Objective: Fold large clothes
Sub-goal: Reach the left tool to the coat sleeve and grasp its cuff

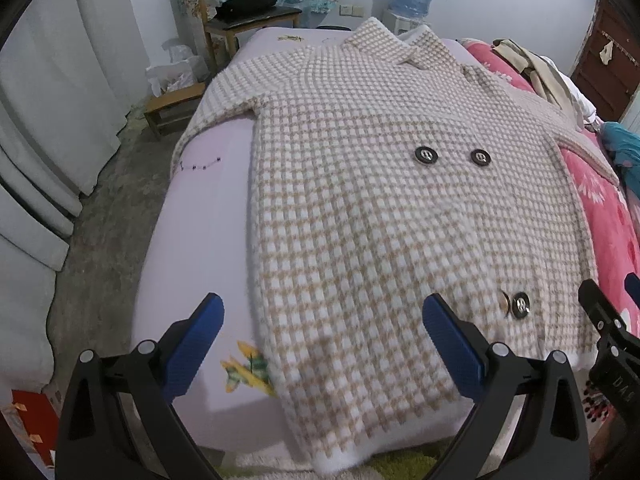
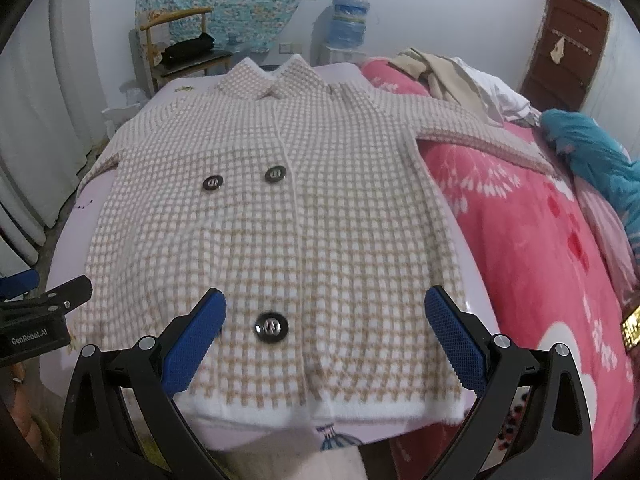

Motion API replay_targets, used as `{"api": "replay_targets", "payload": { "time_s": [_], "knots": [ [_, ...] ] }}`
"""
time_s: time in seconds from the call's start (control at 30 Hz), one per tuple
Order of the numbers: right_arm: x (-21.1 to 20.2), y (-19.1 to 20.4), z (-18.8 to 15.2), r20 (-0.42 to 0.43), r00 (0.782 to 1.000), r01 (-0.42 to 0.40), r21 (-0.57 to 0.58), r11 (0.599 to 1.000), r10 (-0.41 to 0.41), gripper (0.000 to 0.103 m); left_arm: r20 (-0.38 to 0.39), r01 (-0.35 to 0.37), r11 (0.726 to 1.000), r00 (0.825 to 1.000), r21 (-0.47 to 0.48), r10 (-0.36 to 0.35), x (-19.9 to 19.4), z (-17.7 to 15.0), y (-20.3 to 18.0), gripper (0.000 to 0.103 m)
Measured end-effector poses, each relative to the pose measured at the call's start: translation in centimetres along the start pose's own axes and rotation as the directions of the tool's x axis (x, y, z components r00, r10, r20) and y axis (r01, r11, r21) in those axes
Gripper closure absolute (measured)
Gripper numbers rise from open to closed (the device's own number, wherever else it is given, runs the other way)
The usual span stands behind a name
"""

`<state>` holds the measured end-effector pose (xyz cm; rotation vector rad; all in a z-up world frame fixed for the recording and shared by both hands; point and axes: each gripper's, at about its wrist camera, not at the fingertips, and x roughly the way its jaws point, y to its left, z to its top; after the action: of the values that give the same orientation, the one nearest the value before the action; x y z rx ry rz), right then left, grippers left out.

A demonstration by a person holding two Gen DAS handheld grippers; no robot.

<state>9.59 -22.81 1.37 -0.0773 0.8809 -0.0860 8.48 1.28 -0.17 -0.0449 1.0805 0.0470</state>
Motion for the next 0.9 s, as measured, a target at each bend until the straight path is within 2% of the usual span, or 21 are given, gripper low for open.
{"api": "replay_targets", "payload": {
  "time_s": [0.13,0.23,0.27,0.37,0.47,0.6,0.67,0.7,0.8,0.9],
  "knots": [
    [0.9,0.6,1.5,0.007,1.0,-0.006,-0.001,1.0,0.006,0.008,0.016,-0.008,1.0,1.0,0.017,0.008,0.5,1.5,0.2,0.005],
    [1.6,1.5,3.1,0.029,0.999,-0.029,-0.008,1.0,0.029,0.008,0.059,-0.005,1.0,0.998,0.019,0.003,0.8,2.7,1.0,0.005],
    [1.7,1.9,3.4,0.038,0.999,-0.034,-0.014,0.999,0.034,0.008,0.092,0.016,1.0,0.996,0.018,-0.018,0.8,3.2,1.6,0.005],
    [2.4,3.5,5.2,0.067,0.994,-0.078,-0.053,0.996,0.081,0.008,0.125,0.072,0.997,0.99,-0.004,-0.071,1.2,4.3,3.2,0.005],
    [3.0,4.9,6.6,0.11,0.987,-0.111,-0.078,0.991,0.119,0.008,0.186,0.164,0.986,0.971,-0.044,-0.153,1.4,5.2,5.2,0.005],
    [4.1,6.9,8.4,0.13,0.971,-0.19,-0.102,0.976,0.203,0.008,0.237,0.274,0.954,0.941,-0.12,-0.241,1.5,6.6,8.2,0.005],
    [4.8,8.1,9.1,0.123,0.961,-0.233,-0.115,0.966,0.246,0.008,0.268,0.344,0.925,0.917,-0.162,-0.295,1.7,7.3,10.1,0.005],
    [5.0,8.7,9.4,0.119,0.959,-0.242,-0.122,0.963,0.256,0.008,0.278,0.359,0.913,0.912,-0.194,-0.3,1.9,7.7,11.1,0.005],
    [5.8,10.6,10.0,0.101,0.951,-0.273,-0.166,0.947,0.292,0.008,0.308,0.373,0.885,0.907,-0.277,-0.286,2.6,8.7,14.1,0.005],
    [6.3,11.7,10.0,0.093,0.948,-0.283,-0.198,0.938,0.306,0.008,0.311,0.358,0.861,0.917,-0.361,-0.25,3.8,9.9,17.5,0.005]
  ]
}}
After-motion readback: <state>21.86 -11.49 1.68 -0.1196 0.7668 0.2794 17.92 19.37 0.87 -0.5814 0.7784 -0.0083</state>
